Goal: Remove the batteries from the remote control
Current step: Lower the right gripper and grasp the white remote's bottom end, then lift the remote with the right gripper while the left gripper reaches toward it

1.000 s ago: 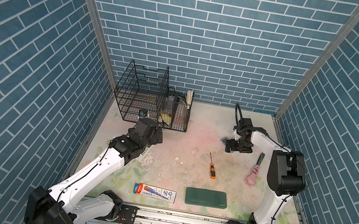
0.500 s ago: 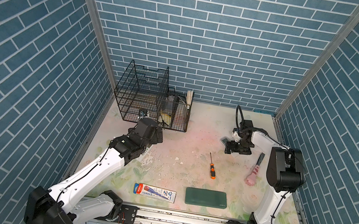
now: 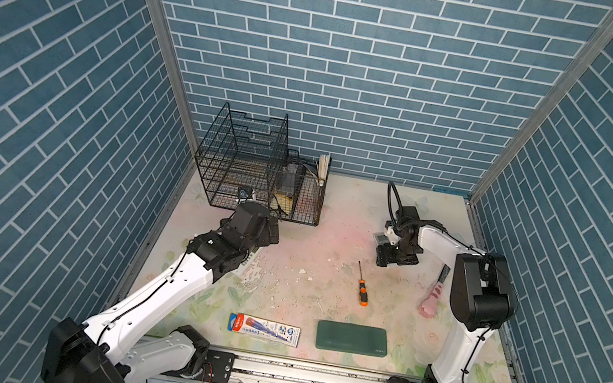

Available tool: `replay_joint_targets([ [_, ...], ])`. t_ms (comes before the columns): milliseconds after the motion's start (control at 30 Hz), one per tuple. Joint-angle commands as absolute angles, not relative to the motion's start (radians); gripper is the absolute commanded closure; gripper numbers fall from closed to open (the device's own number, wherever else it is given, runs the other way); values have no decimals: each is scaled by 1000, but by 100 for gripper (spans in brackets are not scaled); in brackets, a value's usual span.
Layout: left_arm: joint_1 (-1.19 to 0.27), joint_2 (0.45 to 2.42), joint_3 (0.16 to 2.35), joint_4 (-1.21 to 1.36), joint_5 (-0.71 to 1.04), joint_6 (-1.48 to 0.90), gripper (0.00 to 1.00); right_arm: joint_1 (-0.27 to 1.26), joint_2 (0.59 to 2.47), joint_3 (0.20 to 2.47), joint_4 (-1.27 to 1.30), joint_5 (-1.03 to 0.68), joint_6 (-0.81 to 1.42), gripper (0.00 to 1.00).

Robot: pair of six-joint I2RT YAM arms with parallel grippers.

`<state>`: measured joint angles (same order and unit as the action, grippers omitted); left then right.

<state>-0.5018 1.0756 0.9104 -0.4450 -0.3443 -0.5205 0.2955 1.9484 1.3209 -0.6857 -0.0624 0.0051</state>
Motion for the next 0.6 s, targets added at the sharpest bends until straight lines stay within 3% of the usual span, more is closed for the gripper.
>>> replay_joint_targets([
  [0,-508,1068,910,-439,-332,-516,0,296,1937,1270,-712,-46,18,22],
  [167,-507,1077,919,-436,-309,-513,0,296,1939,1267,-705,-35,22,30],
  [567,-518,1118,936,-389,-154,-574,0,324,1888,1256,-688,-24,28,74],
])
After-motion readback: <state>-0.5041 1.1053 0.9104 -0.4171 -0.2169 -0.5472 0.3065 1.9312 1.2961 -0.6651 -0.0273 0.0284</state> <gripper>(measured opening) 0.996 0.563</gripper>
